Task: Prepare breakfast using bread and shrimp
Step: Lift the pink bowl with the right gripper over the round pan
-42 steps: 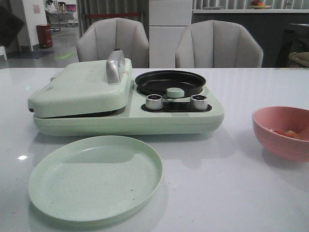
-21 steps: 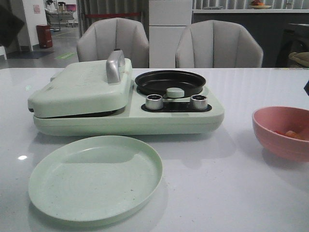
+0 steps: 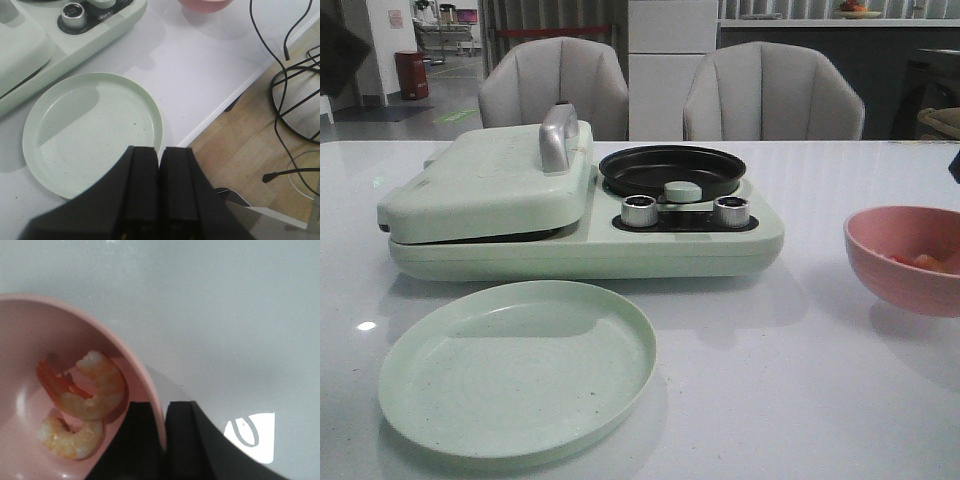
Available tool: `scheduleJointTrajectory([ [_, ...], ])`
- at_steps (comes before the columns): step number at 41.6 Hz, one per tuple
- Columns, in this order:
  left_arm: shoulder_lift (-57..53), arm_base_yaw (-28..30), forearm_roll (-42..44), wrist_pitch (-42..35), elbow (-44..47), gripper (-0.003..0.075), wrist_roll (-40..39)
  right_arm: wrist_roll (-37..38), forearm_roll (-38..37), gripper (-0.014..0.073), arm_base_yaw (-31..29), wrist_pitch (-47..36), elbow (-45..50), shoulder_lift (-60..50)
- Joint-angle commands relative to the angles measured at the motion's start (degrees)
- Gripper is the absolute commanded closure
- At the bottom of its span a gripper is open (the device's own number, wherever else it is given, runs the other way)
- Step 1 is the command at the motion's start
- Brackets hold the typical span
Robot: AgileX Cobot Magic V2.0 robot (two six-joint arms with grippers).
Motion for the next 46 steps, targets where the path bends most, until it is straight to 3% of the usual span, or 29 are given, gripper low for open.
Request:
scheduleJointTrajectory([
  [1,-0.23,-0.3,-0.5,-3.69,-1.63,0.0619,-0.58,-0.57,0.7,0.0571,0.16,-0.25,-3.86,-4.83],
  [8,-0.23,-0.3,-0.5,-3.69,-1.63,0.0619,-0.58,-1.62,-2.92,0.0571,4.12,1.7,-11.32,-7.62],
  [14,-0.23,-0.3,-0.5,-3.69,-1.63,0.0619,-0.58,-0.58,-12.22,0.0561,11.78,3.82,-20.33,-7.18],
  [21,-0.23,-0.3,-0.5,-3.69,-1.63,0.0619,-0.58,11.38,-30.74,0.0561,21.74,4.13,-29.6,-4.12],
  [29,-0.23,-0.3,-0.5,-3.69,-1.63,0.0619,-0.58,25.71,-56.87,0.0561,32.02,6.45,-39.69,3.09],
  [41,-0.23,-0.3,-0.5,-3.69,-1.63,0.0619,-0.58,35.62,-85.09,0.0561,41.2,9.4,-48.7,13.8],
  [46,-0.23,-0.3,-0.5,-3.69,-1.63,0.0619,-0.58,40.77,-99.34,0.0561,44.03,14.16,-50.13,17.8],
])
